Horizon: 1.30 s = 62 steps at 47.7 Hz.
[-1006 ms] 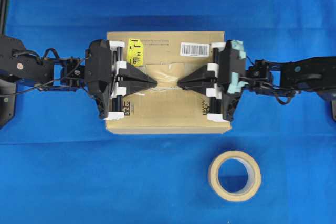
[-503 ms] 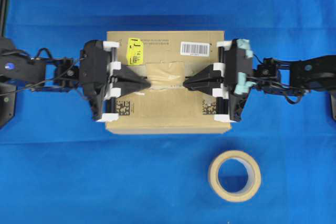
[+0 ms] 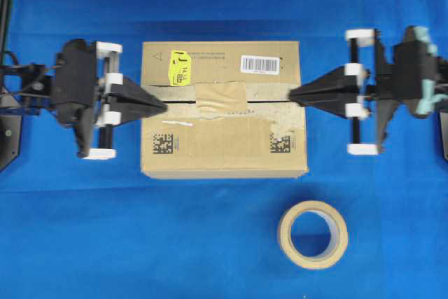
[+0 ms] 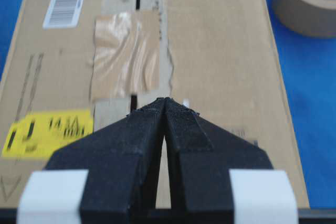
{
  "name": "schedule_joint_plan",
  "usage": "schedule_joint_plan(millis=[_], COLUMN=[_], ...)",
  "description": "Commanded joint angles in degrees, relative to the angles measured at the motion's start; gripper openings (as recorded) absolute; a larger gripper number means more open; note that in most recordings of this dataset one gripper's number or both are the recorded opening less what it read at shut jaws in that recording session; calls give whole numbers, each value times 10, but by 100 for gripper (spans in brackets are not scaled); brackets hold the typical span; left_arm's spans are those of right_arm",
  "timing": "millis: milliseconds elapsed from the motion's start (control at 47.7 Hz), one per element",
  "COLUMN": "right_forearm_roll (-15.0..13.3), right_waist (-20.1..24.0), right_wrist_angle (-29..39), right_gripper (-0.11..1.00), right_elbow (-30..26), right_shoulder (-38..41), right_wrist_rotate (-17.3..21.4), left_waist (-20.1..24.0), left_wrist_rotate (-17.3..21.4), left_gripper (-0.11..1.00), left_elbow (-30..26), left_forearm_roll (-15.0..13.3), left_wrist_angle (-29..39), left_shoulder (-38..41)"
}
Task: Apply tape along the seams of the closed cardboard box to seal it securely.
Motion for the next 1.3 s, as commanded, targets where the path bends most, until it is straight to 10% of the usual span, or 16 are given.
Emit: schedule_joint_plan(millis=[0,608,1278], right_forearm_roll=[1,11,12], right_waist=[0,1,0], right_wrist_angle=[14,46,40], right_gripper=[-1,-1,-1], right_elbow=[13,162,178], right_shoulder=[-43,-188,-170], right_wrist_rotate=[0,4,4], left_waist=[3,3,-4], left_wrist_rotate=[-4,-18,-20], left_gripper=[0,0,0], left_elbow=[15,171,205], left_forearm_roll=[1,1,1], left_wrist_angle=[4,39,37], left_shoulder=[-42,-267,-294])
